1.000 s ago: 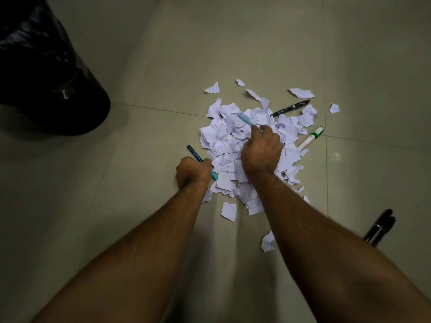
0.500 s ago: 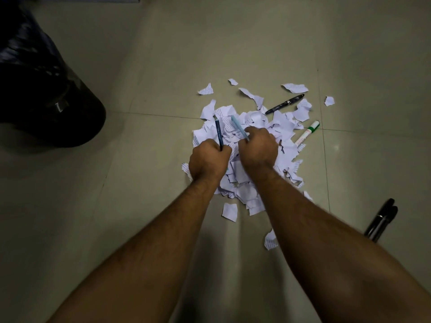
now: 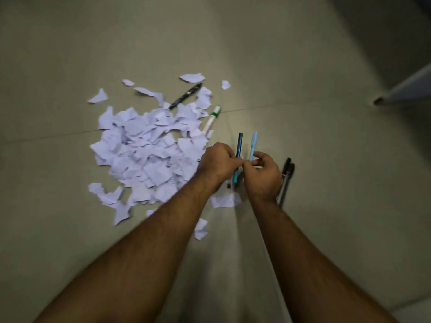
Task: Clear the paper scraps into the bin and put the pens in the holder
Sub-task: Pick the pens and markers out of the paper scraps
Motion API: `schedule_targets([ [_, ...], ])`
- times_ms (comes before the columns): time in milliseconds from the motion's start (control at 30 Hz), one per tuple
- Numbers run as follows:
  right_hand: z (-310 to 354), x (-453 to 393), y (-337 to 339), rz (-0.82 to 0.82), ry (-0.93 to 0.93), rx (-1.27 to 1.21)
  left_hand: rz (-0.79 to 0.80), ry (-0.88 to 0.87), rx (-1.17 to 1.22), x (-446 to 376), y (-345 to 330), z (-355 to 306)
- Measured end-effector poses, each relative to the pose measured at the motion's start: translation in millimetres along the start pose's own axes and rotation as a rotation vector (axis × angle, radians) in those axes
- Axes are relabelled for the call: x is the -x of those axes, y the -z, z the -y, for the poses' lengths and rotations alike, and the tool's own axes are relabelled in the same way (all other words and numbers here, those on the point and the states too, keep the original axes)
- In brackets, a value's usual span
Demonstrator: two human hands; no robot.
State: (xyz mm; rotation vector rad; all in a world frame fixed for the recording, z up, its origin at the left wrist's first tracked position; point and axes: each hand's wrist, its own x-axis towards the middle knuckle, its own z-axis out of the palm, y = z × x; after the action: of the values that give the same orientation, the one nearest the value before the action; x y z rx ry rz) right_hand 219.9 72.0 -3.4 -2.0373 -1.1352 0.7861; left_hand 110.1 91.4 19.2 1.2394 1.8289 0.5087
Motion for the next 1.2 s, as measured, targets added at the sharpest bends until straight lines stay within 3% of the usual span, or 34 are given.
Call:
schedule_targets([
  [167,-36,-15,51,0.051,-0.011,0.239,0.067,0.035,-0.153,-2,-62,-25],
  [300,-34,-26,56,0.155,0.034,0.428,0.022,0.053,-0.194,-12,-70,-22],
  [400,-31,-27,50,0.110,0.053,0.486,0.010,0.010,-0.162,-14,-63,-19],
  [500,-18,-20,34,0.027,0.147,0.385,-0.130,-0.015,-0.106,-19,-43,-16],
  [700,51,-21,-45,0.163,0.172,0.142,-0.424,0.021,-0.072,-54,14,13],
  [867,88,-39,-91,0.199,0.151,0.167,-0.591,0.028,-0.124,-92,56,21],
  [1033,80,-57,-110,0.150,-0.089,0.081,-0.582,0.058,-0.319,-126,85,31],
  [1200,80,-56,-120,0.174,-0.048,0.164,-0.508,0.147,-0.447,-139,74,31],
])
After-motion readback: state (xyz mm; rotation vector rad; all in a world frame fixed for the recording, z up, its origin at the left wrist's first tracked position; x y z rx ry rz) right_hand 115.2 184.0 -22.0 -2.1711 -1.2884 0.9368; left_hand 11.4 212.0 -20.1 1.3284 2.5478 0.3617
